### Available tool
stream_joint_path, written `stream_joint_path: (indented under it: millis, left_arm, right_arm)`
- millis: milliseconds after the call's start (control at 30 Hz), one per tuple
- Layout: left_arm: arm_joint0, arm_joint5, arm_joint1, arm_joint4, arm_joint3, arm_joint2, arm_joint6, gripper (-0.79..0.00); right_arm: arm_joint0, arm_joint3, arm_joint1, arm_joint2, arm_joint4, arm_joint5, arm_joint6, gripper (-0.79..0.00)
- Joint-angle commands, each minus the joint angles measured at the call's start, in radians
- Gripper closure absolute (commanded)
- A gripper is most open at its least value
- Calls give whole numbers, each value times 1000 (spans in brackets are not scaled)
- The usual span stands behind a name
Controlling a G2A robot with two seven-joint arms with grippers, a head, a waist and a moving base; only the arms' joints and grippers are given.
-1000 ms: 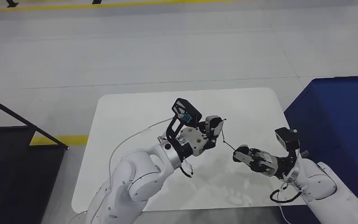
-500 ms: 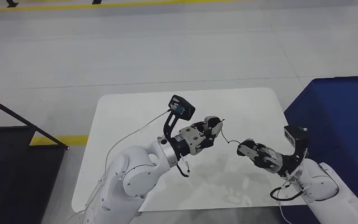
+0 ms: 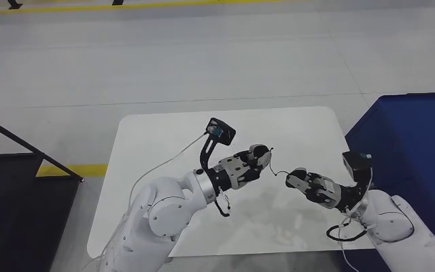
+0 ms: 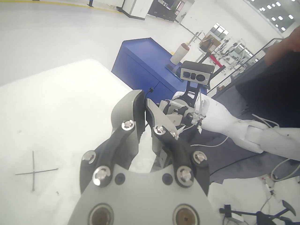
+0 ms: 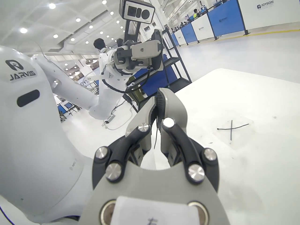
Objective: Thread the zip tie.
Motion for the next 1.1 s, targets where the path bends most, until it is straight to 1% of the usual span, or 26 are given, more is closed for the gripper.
stream_joint_path:
  millis: [0, 100, 200, 433, 633, 767, 867, 967, 1000, 1067]
  left_arm:
    - [-7, 24, -2, -61, 16, -1, -17, 0]
    - [-15, 56, -6, -149, 36, 1, -35, 0]
    - [-28, 91, -9, -203, 62, 7, -51, 0]
    - [-52, 162, -20, -354, 118, 22, -67, 0]
    - [-59, 208, -23, -538, 144, -15, -89, 0]
    - [-59, 221, -23, -616, 153, -31, -105, 0]
    - [-64, 231, -22, -637, 168, -35, -108, 0]
    - [-68, 222, -23, -660, 179, -49, -68, 0]
    - [-69, 214, -22, -649, 177, -54, -50, 0]
    - [-66, 186, -19, -574, 155, -75, 33, 0]
  right_arm:
    - [-7, -6, -6, 17, -79, -5, -36, 0]
    - [-27, -11, -15, 21, -148, -10, -91, 0]
    - [-36, -13, -22, 21, -191, -12, -123, 0]
    - [-45, -17, -32, 17, -235, -20, -155, 0]
    - [-40, -22, -39, 25, -277, -30, -179, 0]
    - [-44, -28, -47, 35, -329, -31, -215, 0]
    - [-48, -34, -53, 42, -378, -31, -247, 0]
    - [-55, -40, -59, 44, -426, -31, -278, 0]
    - [-56, -42, -60, 45, -439, -31, -287, 0]
    - [-61, -44, -63, 42, -457, -31, -301, 0]
